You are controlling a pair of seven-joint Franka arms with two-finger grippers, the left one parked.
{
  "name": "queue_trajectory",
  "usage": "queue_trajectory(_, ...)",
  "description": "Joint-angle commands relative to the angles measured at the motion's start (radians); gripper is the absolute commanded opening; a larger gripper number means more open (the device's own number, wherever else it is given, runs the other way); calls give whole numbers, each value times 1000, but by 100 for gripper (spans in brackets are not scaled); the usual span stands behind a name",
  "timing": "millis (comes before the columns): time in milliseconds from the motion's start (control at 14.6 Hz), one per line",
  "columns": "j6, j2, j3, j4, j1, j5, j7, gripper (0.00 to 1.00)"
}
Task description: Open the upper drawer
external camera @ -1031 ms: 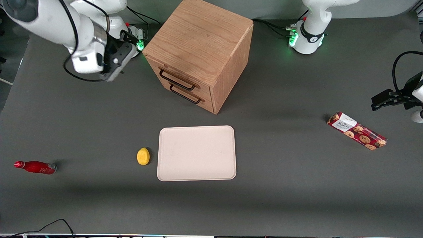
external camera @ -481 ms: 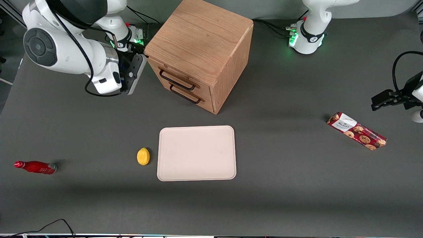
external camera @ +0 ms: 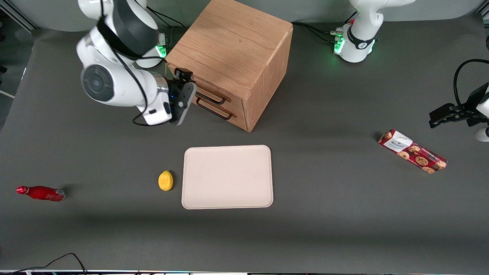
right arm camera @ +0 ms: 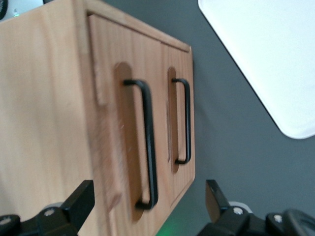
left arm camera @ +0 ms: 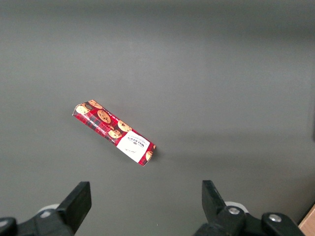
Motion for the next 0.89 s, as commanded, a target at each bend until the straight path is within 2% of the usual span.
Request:
queue_trajectory(0,102,-13,26,-81,5,1,22,100)
queue_trajectory(275,165,-28,49,-147,3,-8,22,100)
queue_trajectory(412,180,-28,51,-159,3,-36,22,100)
queue_trajectory(824,275,-23,60,-218,3,-40,22,100)
